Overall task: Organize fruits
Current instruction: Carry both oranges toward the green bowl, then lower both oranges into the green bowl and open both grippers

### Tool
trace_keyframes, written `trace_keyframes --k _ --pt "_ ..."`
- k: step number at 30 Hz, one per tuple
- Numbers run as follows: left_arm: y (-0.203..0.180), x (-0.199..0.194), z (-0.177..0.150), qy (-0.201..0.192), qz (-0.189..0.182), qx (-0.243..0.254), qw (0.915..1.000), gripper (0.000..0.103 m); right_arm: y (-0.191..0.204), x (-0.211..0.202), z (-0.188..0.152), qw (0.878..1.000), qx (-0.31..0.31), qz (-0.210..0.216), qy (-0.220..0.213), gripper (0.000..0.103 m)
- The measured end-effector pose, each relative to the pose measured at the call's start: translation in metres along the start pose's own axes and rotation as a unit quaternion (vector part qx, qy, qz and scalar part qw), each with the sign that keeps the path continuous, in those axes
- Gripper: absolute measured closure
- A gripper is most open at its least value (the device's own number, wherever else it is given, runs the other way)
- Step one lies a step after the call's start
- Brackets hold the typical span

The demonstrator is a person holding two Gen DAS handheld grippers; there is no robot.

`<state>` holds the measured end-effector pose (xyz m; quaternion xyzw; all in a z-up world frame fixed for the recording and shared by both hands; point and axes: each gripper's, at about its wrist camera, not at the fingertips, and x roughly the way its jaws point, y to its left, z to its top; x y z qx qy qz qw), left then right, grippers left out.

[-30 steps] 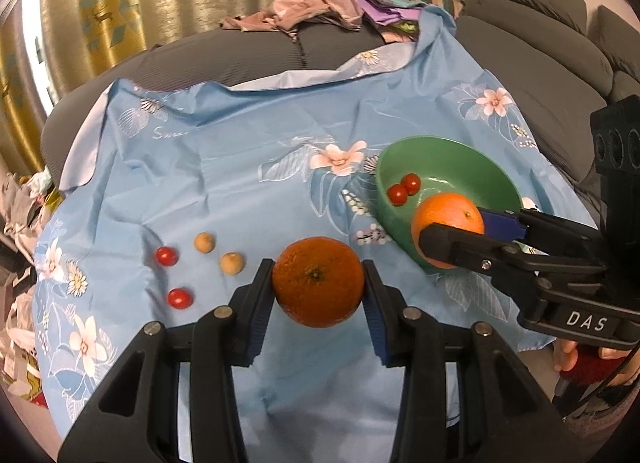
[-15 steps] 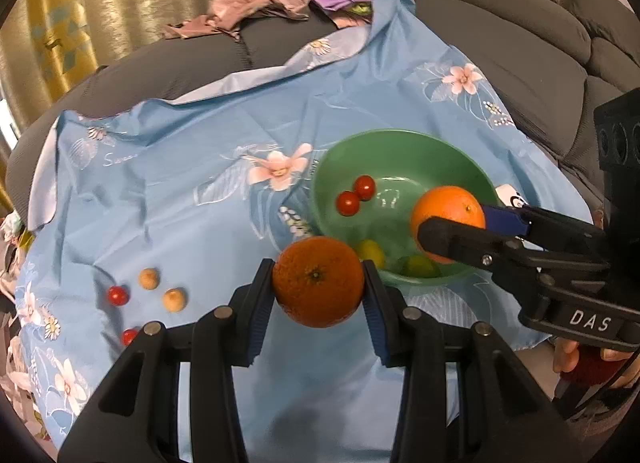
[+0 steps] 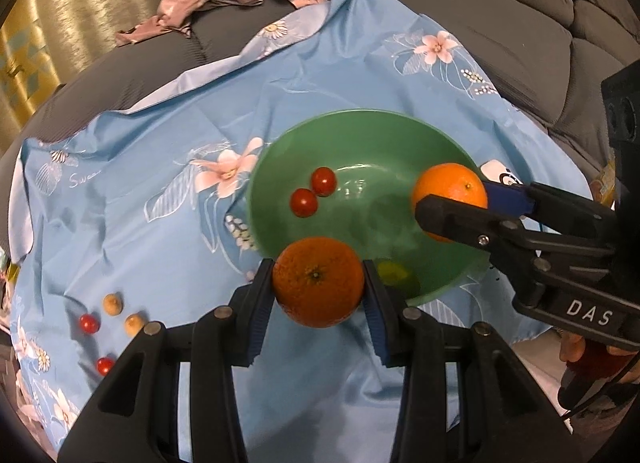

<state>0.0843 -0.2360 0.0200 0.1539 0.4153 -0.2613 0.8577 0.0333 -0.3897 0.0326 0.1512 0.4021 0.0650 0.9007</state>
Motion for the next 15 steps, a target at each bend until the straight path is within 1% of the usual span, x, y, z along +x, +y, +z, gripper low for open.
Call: trace_keyframes --k 7,15 --pt "-0.006 0.018 0.007 0.016 -0.004 0.011 0.9998 0.061 -0.011 0.002 0.0 1.0 0.002 -0.027 0.007 0.055" --pt "-0.009 0.032 0.008 0.033 -0.003 0.017 0.9993 0.061 -0.015 0.007 -0.001 0.999 -0.005 -0.039 0.016 0.055"
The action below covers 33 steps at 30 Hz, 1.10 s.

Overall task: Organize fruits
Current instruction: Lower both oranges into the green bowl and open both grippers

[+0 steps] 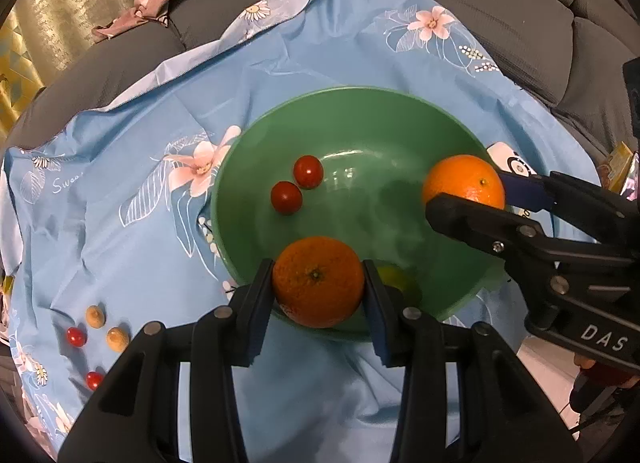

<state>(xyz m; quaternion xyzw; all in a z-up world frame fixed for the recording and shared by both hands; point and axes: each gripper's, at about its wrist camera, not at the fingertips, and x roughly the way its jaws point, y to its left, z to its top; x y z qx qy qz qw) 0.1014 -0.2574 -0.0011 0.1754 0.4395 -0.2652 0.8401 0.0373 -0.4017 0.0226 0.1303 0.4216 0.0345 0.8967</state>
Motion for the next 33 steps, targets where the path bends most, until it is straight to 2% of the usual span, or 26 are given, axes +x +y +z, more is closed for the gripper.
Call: trace_keyframes --k 27,31,33 --pt "-0.006 0.019 0.006 0.027 0.01 0.014 0.9995 0.059 -0.002 0.007 -0.001 0.999 0.009 -0.024 0.024 0.055" --pt "-0.003 0.012 0.006 0.018 0.021 0.009 0.9996 0.043 -0.003 0.005 0.001 0.999 0.017 -0.035 0.022 0.055" --pt "0.0 0.006 0.006 0.012 0.022 0.003 0.9997 0.041 -0.003 0.0 0.002 0.999 0.019 -0.035 0.014 0.055"
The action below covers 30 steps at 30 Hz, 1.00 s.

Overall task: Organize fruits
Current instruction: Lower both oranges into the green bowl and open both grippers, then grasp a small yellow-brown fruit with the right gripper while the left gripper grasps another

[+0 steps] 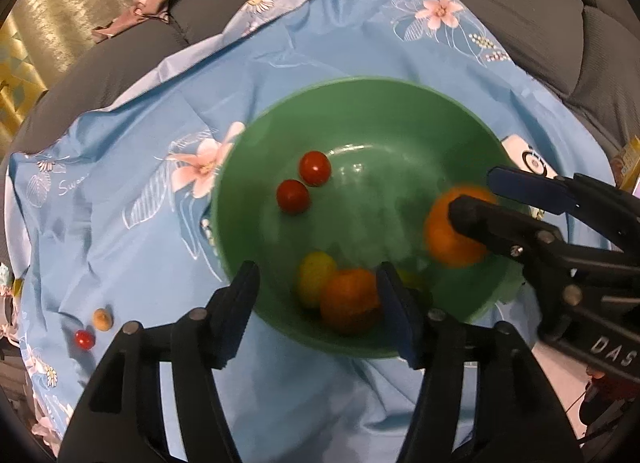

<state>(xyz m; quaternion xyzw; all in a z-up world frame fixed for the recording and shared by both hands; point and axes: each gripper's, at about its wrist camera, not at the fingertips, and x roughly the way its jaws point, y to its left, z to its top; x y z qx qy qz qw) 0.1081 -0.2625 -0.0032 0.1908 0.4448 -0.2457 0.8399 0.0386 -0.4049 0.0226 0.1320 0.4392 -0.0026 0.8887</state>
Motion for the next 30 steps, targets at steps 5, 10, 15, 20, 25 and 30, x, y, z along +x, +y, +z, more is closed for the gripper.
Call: trace_keyframes --k 5,10,15,20,25,30 --pt "0.011 -0.019 -0.009 -0.014 0.0 -0.027 0.9995 0.023 0.005 -0.016 0.001 1.0 -0.004 0.003 -0.019 0.055" --pt "0.028 -0.036 -0.032 -0.014 -0.011 -0.074 0.9971 0.016 0.021 -0.022 -0.004 1.0 -0.019 0.016 -0.016 0.055" --pt "0.046 -0.059 -0.06 -0.026 -0.017 -0.126 0.9915 0.01 0.047 -0.033 -0.012 0.998 -0.051 0.036 -0.017 0.055" --pt "0.073 -0.084 -0.103 -0.037 -0.025 -0.182 0.9822 0.008 0.074 -0.042 -0.019 0.995 -0.084 0.059 -0.017 0.055" --pt "0.095 -0.099 -0.142 -0.033 0.007 -0.215 0.9761 0.008 0.102 -0.045 -0.026 0.99 -0.112 0.082 -0.009 0.055" --pt "0.117 -0.108 -0.175 -0.03 0.02 -0.247 0.9683 0.008 0.131 -0.043 -0.034 0.985 -0.134 0.106 0.006 0.055"
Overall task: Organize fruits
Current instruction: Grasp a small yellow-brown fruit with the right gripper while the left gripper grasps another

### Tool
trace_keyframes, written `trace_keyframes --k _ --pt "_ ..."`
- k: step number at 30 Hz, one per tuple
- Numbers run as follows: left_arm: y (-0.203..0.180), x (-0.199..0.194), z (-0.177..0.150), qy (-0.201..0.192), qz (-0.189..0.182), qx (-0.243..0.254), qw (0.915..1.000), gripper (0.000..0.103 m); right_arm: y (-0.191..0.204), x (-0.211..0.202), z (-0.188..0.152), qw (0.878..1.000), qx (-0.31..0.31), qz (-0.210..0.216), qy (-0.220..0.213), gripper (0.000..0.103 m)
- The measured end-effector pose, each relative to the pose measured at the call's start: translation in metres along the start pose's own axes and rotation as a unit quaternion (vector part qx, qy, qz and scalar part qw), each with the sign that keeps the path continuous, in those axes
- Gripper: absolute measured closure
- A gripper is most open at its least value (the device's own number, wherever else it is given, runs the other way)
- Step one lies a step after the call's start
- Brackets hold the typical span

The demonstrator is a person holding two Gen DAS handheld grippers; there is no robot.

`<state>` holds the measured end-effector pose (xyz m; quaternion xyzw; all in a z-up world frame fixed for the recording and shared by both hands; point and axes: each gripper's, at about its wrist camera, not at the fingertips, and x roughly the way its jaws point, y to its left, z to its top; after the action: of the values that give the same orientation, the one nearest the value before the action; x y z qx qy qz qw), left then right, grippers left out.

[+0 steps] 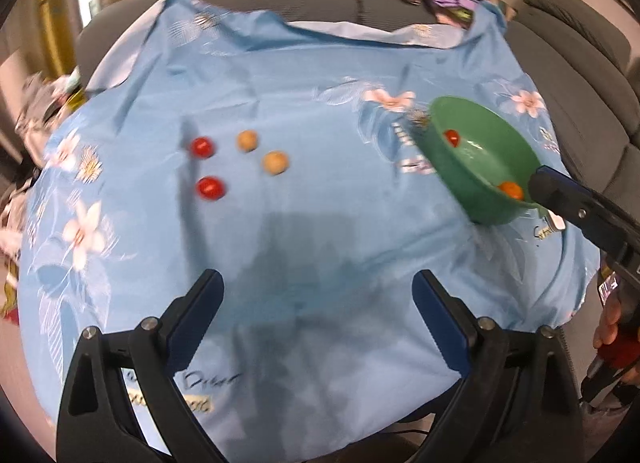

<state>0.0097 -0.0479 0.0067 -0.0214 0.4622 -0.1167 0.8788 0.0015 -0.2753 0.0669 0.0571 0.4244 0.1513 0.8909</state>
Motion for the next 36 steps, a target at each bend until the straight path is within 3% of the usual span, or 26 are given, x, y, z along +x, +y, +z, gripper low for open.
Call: trace_keyframes --k 8,21,27,36 --pt "0.025 -0.007 -0.016 -0.001 0.008 -0.019 0.9998 0.005 0.034 0.018 -0.006 0.999 -0.027 0.015 0.026 0.055" --pt "0.047 0.006 -0.023 0.007 0.011 -0.036 0.9993 0.005 0.046 0.055 -0.007 0.997 -0.038 0.033 0.066 0.055" --pt "0.059 0.017 -0.012 0.003 0.012 -0.044 0.999 0.008 0.041 0.073 -0.005 0.996 -0.032 0.039 0.076 0.055" --pt "0.048 0.054 0.028 -0.002 0.009 -0.001 1.0 0.017 0.02 0.088 0.005 0.997 -0.023 0.028 0.072 0.055"
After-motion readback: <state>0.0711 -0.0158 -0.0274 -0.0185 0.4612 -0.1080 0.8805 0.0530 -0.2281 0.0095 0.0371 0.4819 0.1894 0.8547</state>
